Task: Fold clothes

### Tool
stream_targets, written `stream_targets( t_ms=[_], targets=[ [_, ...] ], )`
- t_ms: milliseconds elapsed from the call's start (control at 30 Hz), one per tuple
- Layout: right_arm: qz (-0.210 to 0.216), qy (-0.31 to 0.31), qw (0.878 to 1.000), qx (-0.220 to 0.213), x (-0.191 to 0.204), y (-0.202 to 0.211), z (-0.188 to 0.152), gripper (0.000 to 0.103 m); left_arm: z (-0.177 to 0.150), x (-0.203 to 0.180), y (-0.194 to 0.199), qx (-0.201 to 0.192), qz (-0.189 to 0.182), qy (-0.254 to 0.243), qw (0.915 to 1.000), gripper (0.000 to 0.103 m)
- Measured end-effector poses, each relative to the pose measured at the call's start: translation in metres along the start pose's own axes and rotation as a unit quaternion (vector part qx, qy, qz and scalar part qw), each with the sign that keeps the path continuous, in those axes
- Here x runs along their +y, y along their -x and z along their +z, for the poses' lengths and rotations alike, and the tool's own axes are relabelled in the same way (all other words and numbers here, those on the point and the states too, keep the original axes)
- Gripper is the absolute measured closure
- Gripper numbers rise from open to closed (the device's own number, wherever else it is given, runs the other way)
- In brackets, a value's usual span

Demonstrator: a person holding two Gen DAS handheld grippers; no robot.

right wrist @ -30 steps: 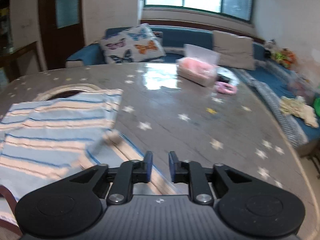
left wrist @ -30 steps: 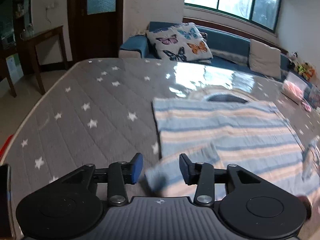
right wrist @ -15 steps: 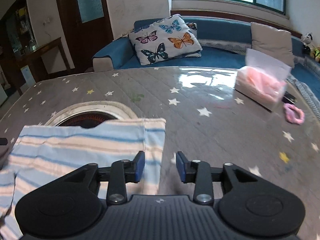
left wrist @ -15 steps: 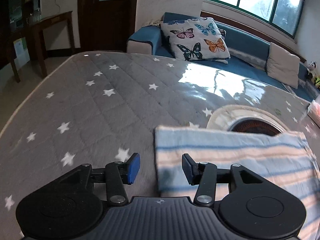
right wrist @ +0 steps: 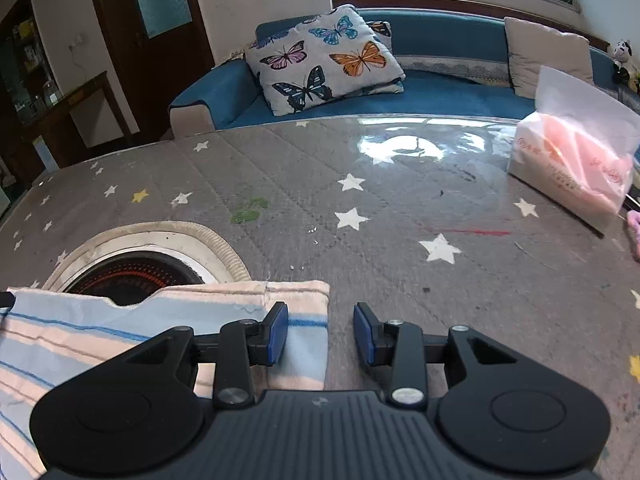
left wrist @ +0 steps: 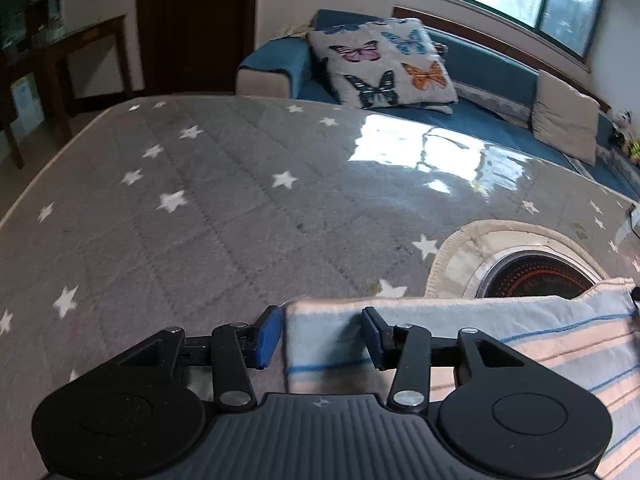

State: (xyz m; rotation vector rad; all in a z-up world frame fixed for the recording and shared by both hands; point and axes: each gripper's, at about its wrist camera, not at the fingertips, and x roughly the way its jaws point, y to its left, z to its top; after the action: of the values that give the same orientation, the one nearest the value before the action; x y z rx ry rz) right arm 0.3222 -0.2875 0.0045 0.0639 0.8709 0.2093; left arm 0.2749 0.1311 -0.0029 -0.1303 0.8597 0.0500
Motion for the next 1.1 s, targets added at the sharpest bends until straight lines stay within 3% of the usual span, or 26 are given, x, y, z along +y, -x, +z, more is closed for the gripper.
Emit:
stream_targets(
  t_ms=[100, 133, 200, 267, 333, 700, 800, 900, 967, 1033, 1100],
  targets=[
    [0.005, 0.012, 1.0, -0.003, 0.002, -0.004, 0.002, 0.067, 0.003, -0.007, -0.005, 0.0, -0.013, -0.019, 0.9997, 0.078],
    [0.005, 0.014, 1.0, -0.003, 0.004, -0.005, 0.002, 0.069, 0.004, -0.009, -0.006, 0.002, -0.024, -0.021, 0.9995, 0.092],
    [0.008, 0.018, 1.0, -0.001, 0.005, -0.005, 0.003, 0.087, 0.005, -0.015, -0.007, 0.003, -0.029, -0.033, 0.999, 0.093],
    [0.012, 0.024, 1.0, 0.002, 0.006, -0.004, 0.003, 0.098, 0.004, -0.021, -0.007, -0.005, -0.023, -0.052, 0.9984, 0.095],
    [0.01, 0.029, 1.0, -0.001, 0.007, -0.002, 0.005, 0.099, 0.005, -0.022, -0.005, -0.01, -0.021, -0.054, 0.9983, 0.096],
    [-0.012, 0.034, 0.995, -0.091, 0.009, 0.021, 0.047, 0.101, 0.05, -0.032, -0.001, -0.102, 0.001, -0.053, 0.9934, 0.097],
    [-0.02, 0.026, 0.994, -0.101, 0.007, 0.013, 0.061, 0.1, 0.061, -0.038, -0.02, -0.093, 0.014, -0.056, 0.9939, 0.096],
    [-0.033, 0.026, 0.995, -0.091, 0.007, 0.001, 0.065, 0.098, 0.061, -0.035, -0.038, -0.06, 0.015, -0.042, 0.9972, 0.092],
    [-0.035, 0.027, 0.996, -0.083, 0.005, 0.001, 0.064, 0.096, 0.055, -0.034, -0.037, -0.059, 0.017, -0.044, 0.9972, 0.092],
    [-0.034, 0.033, 0.996, -0.077, 0.004, 0.006, 0.062, 0.096, 0.047, -0.034, -0.029, -0.057, 0.014, -0.056, 0.9967, 0.085],
    [-0.04, 0.042, 0.996, -0.071, 0.007, 0.015, 0.057, 0.094, 0.04, -0.035, -0.019, -0.056, 0.018, -0.065, 0.9962, 0.068]
  ],
)
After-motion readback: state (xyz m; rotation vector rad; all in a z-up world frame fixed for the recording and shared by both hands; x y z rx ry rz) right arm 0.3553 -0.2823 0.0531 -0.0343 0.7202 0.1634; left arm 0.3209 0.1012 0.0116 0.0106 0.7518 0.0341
